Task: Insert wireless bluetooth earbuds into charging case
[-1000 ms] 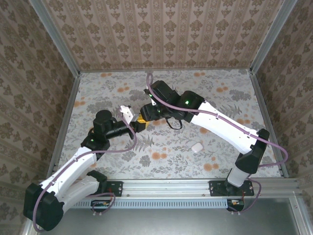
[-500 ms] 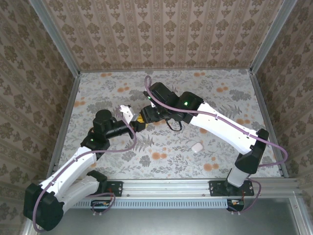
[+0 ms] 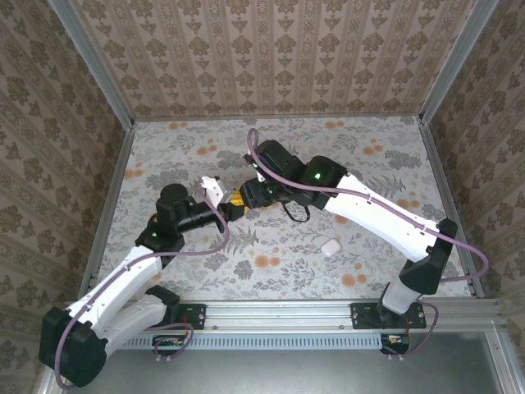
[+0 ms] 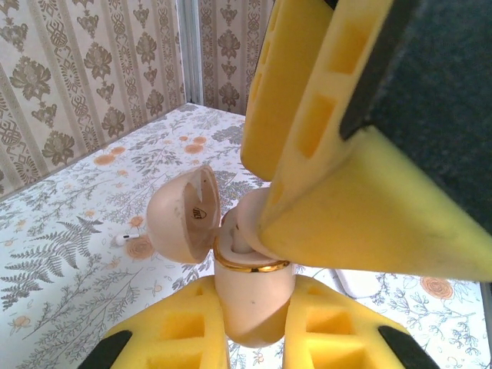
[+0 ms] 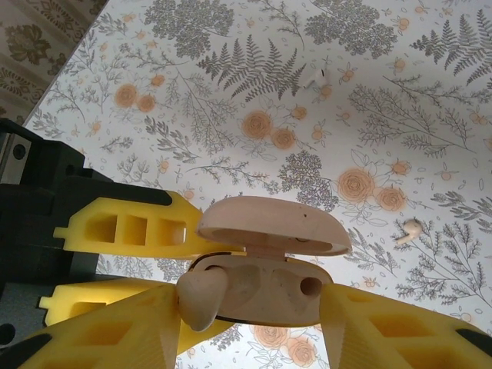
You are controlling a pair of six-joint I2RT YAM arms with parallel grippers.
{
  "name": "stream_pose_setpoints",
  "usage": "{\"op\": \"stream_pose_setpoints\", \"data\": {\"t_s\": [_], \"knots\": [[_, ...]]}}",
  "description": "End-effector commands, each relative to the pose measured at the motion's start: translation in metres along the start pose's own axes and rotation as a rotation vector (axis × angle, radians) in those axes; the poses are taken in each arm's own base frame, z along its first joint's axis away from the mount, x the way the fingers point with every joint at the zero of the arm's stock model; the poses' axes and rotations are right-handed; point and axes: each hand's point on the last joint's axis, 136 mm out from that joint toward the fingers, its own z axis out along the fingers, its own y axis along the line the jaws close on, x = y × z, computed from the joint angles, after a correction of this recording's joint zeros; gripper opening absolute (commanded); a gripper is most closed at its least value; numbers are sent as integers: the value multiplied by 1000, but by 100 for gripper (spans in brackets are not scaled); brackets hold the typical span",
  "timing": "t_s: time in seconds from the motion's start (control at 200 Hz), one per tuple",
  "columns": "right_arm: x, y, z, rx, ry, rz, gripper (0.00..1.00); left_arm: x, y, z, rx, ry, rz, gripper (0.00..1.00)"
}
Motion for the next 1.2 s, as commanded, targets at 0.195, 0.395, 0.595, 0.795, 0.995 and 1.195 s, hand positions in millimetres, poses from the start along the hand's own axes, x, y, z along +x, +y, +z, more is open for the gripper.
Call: {"op": "stream_pose_setpoints", "data": {"t_s": [0.195, 0.395, 0.595, 0.795, 0.995, 1.195], "knots": [[4, -33, -11, 84, 3, 29, 48, -28, -3, -5, 10, -69, 32, 0], [3, -37, -13, 81, -2, 38, 47, -27, -3, -4, 15, -69, 30, 0], [3, -38, -13, 75, 0, 41, 44, -28, -4, -4, 20, -74, 34, 0], [1, -33, -14, 40, -9, 44, 40, -28, -5, -3, 31, -87, 35, 0], [-4, -17, -21, -82, -33, 60, 39, -29, -6, -3, 36, -97, 39, 0], [-10, -18, -30, -155, -82, 127, 35, -28, -4, -4, 26, -125, 46, 0]]}}
